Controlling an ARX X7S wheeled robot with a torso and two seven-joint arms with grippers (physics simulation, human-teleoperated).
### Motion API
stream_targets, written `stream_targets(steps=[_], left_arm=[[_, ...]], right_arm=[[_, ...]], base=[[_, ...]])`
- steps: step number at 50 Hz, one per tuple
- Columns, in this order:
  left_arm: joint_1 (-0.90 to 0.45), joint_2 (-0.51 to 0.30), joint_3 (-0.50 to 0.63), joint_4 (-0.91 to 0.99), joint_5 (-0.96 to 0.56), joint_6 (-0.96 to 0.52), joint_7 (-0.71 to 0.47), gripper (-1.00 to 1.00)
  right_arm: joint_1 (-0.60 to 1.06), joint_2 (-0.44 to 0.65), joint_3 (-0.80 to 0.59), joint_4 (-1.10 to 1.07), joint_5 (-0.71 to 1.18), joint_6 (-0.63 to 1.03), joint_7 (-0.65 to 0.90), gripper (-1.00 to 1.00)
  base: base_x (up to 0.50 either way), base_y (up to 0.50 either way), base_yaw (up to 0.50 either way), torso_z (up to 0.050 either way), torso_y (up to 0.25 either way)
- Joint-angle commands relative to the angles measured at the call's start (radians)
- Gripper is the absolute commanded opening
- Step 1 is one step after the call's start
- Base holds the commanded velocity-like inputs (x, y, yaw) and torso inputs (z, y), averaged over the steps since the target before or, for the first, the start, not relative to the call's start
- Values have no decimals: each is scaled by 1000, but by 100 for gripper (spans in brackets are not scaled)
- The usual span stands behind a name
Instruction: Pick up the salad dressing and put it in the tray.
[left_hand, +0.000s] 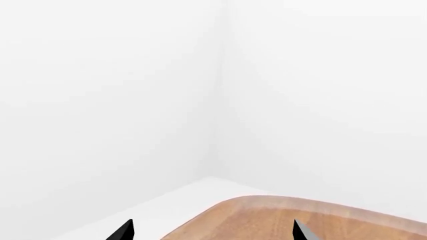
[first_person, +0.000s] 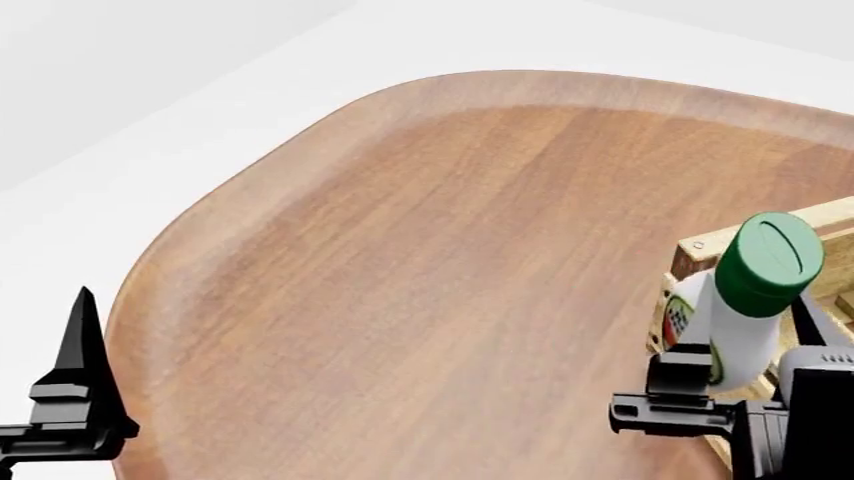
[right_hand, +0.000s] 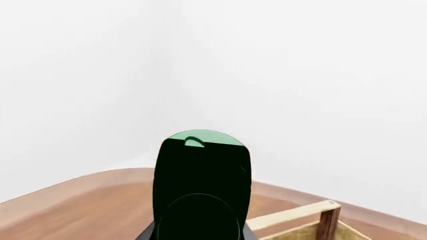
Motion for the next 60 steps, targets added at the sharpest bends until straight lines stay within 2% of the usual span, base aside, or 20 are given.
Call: stream_targets(steps=[1,15,49,60], left_arm=[[-1,-3,-1,-1,-4,3,-3,100],[-6,-10,-1,7,-8,-3,-11,100],[-8,-17,8,3,-6,6,-21,100],[-8,-19,11,-2,-3,11,-23,100]], right_arm=[[53,12,38,67,-45,0,22,-100],[146,39,77,189,-59,42,53,-100],[332,81,93,627,-183,-98,77,-100],[405,76,86,853,-216,-170,78,-100]], base=[[0,0,0,0,0],[0,0,0,0,0],[0,0,0,0,1],[0,0,0,0,1]])
